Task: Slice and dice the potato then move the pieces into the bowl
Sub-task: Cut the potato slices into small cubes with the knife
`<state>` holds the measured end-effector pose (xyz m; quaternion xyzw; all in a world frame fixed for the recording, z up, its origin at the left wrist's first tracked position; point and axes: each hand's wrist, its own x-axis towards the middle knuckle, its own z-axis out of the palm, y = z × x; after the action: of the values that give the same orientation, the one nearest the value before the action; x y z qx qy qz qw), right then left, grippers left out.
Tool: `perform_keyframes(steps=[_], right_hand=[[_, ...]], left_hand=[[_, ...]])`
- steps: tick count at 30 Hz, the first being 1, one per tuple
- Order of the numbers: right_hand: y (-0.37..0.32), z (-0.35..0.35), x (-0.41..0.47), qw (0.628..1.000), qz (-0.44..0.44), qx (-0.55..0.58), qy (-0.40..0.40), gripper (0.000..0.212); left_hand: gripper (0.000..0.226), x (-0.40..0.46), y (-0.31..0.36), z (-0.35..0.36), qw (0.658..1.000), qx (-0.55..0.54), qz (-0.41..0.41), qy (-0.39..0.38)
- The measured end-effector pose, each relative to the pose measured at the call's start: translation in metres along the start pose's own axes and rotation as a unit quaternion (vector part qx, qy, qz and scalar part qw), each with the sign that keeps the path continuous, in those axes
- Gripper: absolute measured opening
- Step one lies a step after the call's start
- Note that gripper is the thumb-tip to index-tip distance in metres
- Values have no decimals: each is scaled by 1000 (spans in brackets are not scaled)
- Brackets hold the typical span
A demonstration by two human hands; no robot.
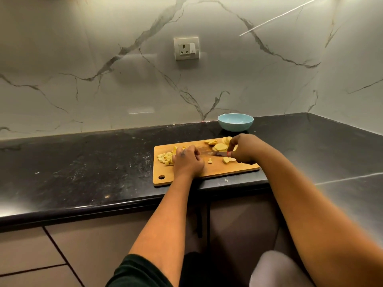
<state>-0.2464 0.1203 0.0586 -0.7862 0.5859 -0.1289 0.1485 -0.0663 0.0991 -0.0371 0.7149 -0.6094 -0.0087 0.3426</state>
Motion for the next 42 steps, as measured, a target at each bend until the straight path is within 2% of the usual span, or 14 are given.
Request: perform_keyframes(steps=[4,6,8,10,12,16,19,23,26,28,31,35,39,42], right_hand=[[16,16,13,996,12,72,56,22],[23,26,18,986,15,114,118,20],[29,39,23,976,10,141,164,18],[36,51,27,970,1,150,191,22],[46,61,29,965,-10,157,210,25],[64,77,31,942,-7,187,279,20],[68,79,35,933,0,218,287,20],[73,80,37,926,-3,239,293,21],[74,82,36,921,-15,243,305,22],[74,82,36,918,-18,246,312,22],[77,82,36,912,-16,256,320,22],[78,82,38,906,-14,264,330,21],[81,84,39,904,-23,265,335,19],[81,84,39,902,-27,265,340,19]], left_hand=[[25,-1,1,-3,1000,-8,21,7],[35,-1,1,0,996,6,87,-15],[44,-1,4,1,985,24,153,-73],[41,1,5,2,978,34,165,-125],[31,3,5,4,979,21,151,-136],[18,5,2,9,992,-1,113,-58],[15,5,1,11,997,-1,80,-10],[24,3,3,12,997,21,41,67],[25,1,5,13,989,56,44,126],[29,1,7,12,987,72,41,137],[33,2,13,12,990,86,26,106],[26,6,38,19,999,29,39,4],[51,13,71,26,991,25,36,-126],[58,19,86,30,981,60,22,-182]])
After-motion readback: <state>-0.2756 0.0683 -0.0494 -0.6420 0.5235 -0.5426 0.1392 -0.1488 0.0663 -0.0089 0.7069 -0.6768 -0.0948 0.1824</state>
